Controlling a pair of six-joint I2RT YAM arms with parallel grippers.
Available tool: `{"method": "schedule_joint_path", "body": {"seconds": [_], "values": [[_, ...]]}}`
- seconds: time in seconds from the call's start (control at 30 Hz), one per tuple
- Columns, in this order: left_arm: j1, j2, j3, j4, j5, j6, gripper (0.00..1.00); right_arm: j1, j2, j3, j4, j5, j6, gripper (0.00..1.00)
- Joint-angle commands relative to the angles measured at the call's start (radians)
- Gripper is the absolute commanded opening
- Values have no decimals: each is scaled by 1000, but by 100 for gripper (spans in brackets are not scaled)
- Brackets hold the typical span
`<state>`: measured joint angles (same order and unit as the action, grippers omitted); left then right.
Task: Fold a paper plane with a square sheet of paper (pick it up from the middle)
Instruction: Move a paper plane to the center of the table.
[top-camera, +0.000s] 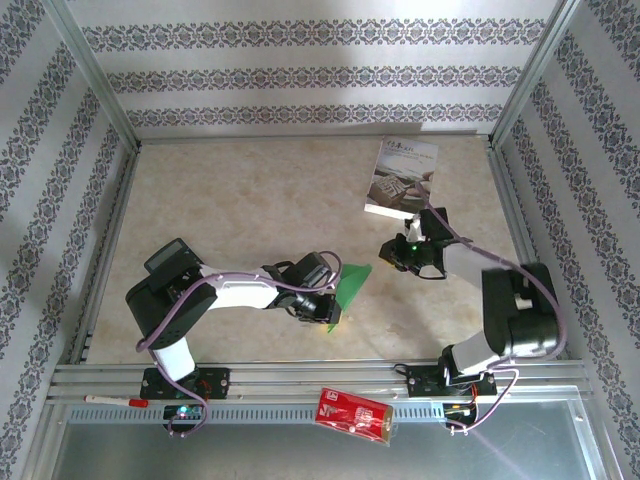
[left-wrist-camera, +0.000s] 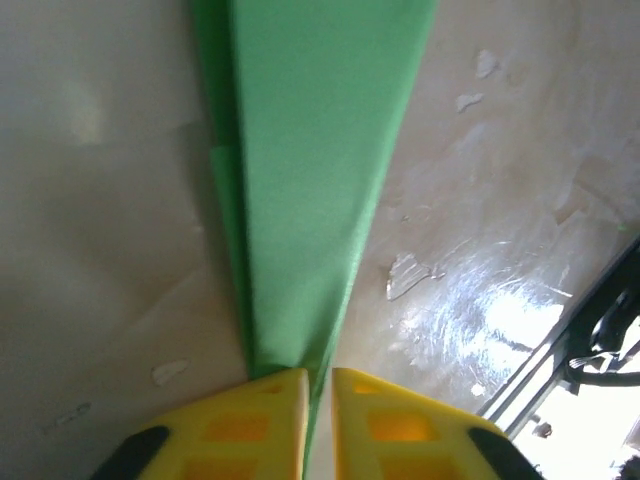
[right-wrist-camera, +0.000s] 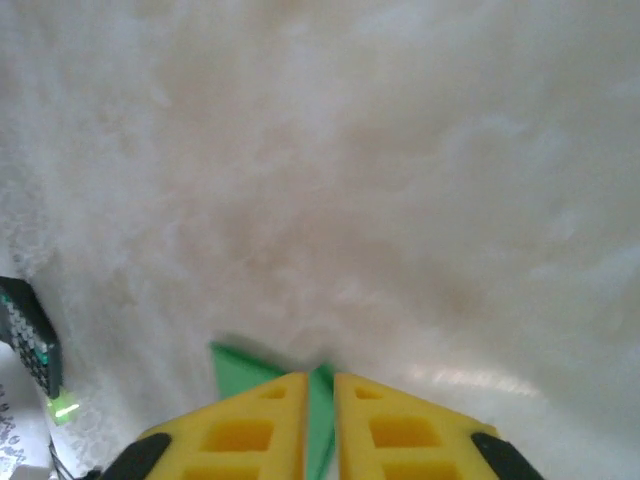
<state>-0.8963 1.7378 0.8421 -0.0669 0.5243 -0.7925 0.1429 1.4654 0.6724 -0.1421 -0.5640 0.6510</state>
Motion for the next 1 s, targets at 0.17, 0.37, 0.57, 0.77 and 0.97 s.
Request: {"method": "schedule_joint_path", "body": {"seconds": [0.17, 0.37, 0.57, 0.77, 0.97], "values": [[103, -253, -164, 63, -161, -133, 38, 344, -251, -15, -277, 394, 78, 43], [258, -381, -233, -19, -211, -113, 43, 597, -121, 133, -402, 712, 193, 66], [290, -387, -211, -72, -194, -64, 44, 712, 69, 270, -447, 819, 246, 77], [292, -373, -227, -52, -169, -65, 44, 722, 163, 307, -476, 869, 257, 78], [292, -374, -231, -52, -163, -59, 44, 724, 153, 290, -471, 869, 250, 68]]}}
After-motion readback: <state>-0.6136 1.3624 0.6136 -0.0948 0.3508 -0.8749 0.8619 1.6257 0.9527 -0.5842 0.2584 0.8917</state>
